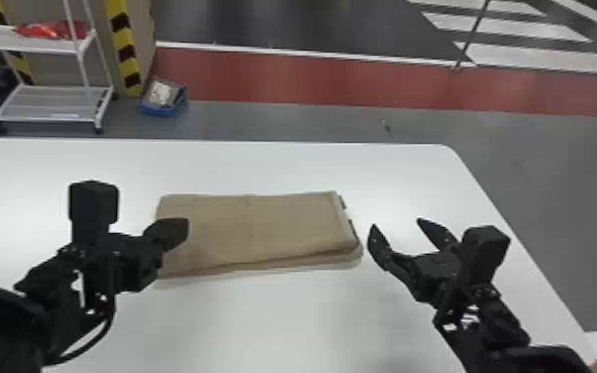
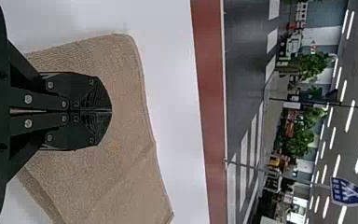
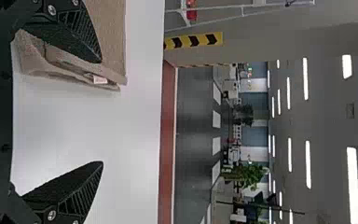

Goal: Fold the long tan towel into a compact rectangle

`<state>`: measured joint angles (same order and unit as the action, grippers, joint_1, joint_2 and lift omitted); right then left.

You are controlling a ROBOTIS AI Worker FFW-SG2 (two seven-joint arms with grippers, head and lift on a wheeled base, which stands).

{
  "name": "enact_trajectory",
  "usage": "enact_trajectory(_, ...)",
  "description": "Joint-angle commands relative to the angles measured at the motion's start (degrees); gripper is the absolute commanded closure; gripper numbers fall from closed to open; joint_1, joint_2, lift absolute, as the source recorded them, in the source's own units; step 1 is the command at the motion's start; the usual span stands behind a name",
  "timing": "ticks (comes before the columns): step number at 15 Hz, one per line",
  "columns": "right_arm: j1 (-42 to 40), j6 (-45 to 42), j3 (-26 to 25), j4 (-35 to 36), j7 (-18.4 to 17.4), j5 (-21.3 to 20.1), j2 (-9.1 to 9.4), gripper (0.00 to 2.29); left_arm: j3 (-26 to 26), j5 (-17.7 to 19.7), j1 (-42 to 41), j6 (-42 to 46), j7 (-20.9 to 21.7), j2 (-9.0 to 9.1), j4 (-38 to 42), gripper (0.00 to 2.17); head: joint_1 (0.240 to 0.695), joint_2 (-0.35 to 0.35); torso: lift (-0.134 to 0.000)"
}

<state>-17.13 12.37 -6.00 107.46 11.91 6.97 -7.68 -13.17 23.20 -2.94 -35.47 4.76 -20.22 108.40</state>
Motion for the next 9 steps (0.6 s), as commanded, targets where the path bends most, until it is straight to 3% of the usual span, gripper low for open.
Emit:
enact_trajectory(1,2.2,5.5,0.3,0.9,0.2,-0.6,0.03,0.11,-1.4,-0.3,2.1,0.5,0.1,0.01,-3.4,1.92,0.695,-0.142,-0.123)
enact_trajectory(4,5.0,6.4,1.2,-0.1,0.2,-3.1,-0.14,0.11,-2.9,-0.4,4.2,1.2,0.1,0.71,-6.9,1.92,0.695,-0.135,-0.123)
enact_trajectory(9,14.0,11.5,3.5,-8.8,1.1,-4.7,-1.02,0.12,-5.2,-0.7,7.0,3.3,0.2,1.77,-11.5,1.92,0.695,-0.140,-0.123)
